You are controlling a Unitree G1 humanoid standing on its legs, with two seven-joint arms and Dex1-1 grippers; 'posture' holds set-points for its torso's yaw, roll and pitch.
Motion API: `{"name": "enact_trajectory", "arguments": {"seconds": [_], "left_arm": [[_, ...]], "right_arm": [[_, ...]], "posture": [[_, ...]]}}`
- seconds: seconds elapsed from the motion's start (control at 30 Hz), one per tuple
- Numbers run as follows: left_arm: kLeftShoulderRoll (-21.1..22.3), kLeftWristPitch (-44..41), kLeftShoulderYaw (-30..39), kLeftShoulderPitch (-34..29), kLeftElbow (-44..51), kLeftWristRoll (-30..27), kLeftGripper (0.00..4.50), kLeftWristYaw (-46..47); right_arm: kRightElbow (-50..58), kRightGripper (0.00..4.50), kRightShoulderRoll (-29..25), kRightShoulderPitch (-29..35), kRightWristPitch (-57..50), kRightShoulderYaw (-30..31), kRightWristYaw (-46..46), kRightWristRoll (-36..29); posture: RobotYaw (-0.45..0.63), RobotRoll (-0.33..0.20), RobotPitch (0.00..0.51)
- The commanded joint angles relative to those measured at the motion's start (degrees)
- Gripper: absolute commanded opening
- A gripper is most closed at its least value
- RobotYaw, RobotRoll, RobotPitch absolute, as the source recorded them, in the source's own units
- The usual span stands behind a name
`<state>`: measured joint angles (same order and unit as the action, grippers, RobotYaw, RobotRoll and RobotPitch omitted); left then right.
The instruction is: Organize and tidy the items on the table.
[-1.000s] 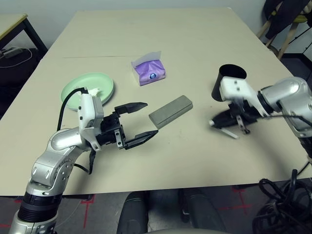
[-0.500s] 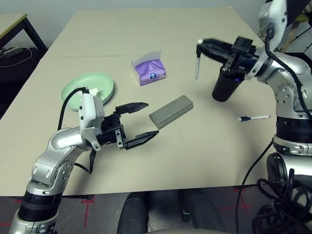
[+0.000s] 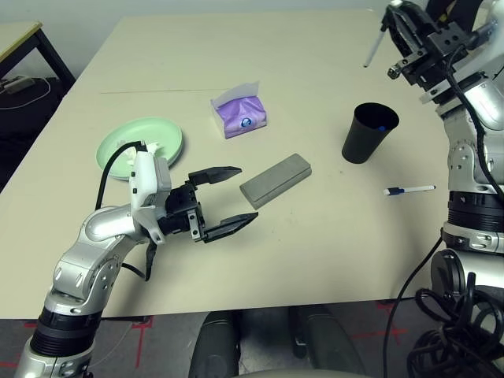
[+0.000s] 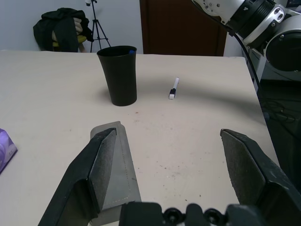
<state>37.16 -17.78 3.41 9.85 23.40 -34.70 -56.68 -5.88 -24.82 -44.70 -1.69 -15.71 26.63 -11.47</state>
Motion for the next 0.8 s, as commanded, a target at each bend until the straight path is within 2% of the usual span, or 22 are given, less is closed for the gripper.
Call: {"name": "enact_trajectory", "arguments": {"seconds": [0.03,0.2,0.5,0.8], "left_arm": [[0.10,0.39,-0.59,0.16,-1.12,0.76,4.50,-0.55],[-0.17,0.77,-0.99,0.74,-1.93,1.01,4.50,-0.70],[-0.51,1.21,-1.41,0.88,-2.54,1.33,4.50,-0.98],[-0.34,1.75,-0.83,-0.12,-2.60,1.53,4.50,-1.24]], "right_arm": [[2.46,0.39,-1.16,3.18,-0.93,-0.58,-1.36,-0.45],[6.32,0.39,-1.70,6.89,-6.42,0.04,-2.44,-1.81],[8.63,0.39,-0.94,8.70,-14.10,1.38,-3.35,-3.58],[7.58,0.39,-0.14,11.02,-14.48,2.97,-3.46,-3.12]], "posture": [[-0.02,0.000,0.150],[-0.04,0.000,0.144],[-0.05,0.000,0.147],[-0.05,0.000,0.147]]}}
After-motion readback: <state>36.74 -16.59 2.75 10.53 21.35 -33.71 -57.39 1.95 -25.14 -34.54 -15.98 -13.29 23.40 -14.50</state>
